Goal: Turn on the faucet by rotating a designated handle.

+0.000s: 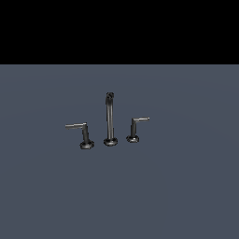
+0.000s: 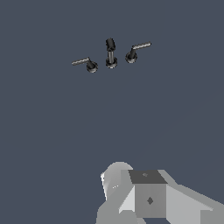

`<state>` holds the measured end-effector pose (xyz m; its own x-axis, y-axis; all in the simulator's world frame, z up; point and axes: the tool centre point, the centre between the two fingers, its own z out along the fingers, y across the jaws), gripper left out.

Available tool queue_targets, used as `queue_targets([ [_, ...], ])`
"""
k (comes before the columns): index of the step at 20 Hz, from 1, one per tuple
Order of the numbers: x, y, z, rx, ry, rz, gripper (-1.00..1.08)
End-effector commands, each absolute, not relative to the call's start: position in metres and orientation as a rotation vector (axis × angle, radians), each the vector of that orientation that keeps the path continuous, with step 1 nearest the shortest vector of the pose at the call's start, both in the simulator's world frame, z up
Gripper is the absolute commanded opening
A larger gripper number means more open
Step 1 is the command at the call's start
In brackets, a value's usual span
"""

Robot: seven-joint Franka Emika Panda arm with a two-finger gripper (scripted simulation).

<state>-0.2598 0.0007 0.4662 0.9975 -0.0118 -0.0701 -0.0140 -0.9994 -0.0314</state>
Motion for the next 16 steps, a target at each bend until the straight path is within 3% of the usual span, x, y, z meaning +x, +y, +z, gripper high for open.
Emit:
queue_targets([
  [1, -0.2598, 0.0007, 0.4662, -3.108, 0.020, 0.109, -1.00],
  [16, -0.2553, -0.0062, 0.4576, -3.060, 0.122, 0.144, -1.00],
])
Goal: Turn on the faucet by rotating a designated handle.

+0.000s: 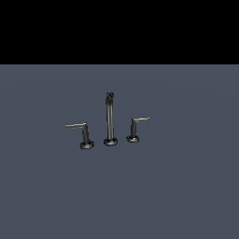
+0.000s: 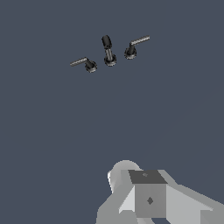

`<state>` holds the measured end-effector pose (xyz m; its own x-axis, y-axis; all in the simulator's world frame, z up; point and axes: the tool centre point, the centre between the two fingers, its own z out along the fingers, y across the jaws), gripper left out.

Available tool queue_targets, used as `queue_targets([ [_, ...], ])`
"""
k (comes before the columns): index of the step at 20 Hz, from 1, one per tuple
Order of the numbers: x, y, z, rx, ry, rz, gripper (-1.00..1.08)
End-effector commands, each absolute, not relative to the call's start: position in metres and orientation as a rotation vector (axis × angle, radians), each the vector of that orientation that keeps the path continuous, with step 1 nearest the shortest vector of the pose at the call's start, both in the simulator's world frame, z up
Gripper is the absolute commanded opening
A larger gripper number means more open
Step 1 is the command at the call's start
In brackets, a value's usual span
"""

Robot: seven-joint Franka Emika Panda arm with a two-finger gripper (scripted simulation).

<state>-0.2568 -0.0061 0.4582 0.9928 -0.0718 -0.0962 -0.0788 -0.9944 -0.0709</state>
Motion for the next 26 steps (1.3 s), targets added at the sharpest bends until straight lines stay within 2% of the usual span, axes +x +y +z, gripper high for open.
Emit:
queue_targets([
  [1, -0.253, -0.006, 0.457, -3.058, 0.130, 0.144, -1.00],
  [11, -0.212, -0.008, 0.441, -3.019, 0.290, 0.143, -1.00],
  [26, -0.099, -0.017, 0.368, -2.886, 0.797, 0.151, -1.00],
])
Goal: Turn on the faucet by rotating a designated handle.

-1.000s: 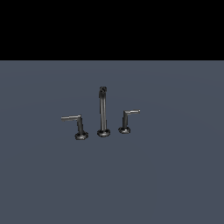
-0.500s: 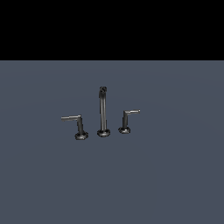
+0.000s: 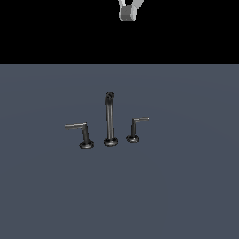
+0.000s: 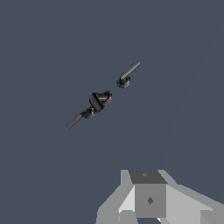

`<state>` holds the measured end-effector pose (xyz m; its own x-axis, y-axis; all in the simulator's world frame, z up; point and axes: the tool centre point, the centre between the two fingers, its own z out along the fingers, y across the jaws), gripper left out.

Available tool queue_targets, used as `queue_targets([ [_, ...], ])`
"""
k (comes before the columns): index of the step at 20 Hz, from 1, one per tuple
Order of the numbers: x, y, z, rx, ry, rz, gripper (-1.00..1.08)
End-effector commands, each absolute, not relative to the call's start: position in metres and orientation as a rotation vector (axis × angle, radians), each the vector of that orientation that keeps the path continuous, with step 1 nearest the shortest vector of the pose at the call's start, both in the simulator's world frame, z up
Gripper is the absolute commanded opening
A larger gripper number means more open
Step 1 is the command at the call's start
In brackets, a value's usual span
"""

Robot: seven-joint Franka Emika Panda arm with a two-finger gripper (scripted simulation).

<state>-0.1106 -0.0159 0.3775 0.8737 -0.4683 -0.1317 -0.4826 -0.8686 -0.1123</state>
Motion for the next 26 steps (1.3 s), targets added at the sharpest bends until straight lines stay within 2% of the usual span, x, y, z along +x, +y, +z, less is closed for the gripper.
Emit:
queue_targets([
  [1, -0.092, -0.018, 0.361, -2.876, 0.835, 0.151, -1.00],
  [14, -0.011, -0.038, 0.259, -2.724, 1.320, 0.134, -1.00],
  [26, 0.035, -0.064, 0.153, -2.568, 1.734, 0.063, -1.00],
])
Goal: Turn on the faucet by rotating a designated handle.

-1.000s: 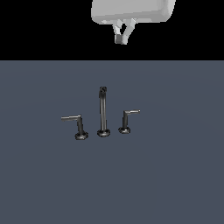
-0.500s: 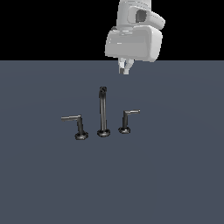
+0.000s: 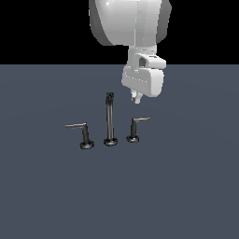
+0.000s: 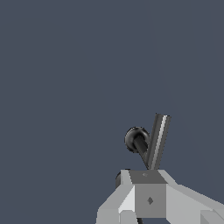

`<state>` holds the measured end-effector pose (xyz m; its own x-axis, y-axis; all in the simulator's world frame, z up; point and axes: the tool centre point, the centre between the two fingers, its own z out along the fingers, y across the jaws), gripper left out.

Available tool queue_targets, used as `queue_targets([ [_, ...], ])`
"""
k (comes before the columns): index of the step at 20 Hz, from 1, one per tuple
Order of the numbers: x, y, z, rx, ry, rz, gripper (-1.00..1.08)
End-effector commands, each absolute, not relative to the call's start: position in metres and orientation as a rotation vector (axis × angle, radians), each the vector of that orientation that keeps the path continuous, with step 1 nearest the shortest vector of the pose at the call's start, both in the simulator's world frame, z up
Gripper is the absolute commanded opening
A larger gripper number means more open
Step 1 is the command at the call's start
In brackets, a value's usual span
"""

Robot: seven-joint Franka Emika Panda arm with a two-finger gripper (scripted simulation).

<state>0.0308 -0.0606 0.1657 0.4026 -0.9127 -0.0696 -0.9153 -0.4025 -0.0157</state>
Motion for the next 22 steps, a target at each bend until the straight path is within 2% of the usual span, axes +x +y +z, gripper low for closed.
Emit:
queue_targets([
  [1, 0.037, -0.066, 0.146, -2.557, 1.760, 0.056, -1.00],
  [10, 0.048, -0.078, 0.104, -2.491, 1.906, 0.008, -1.00],
  [22, 0.039, -0.088, 0.098, -2.482, 1.926, 0.001, -1.00],
])
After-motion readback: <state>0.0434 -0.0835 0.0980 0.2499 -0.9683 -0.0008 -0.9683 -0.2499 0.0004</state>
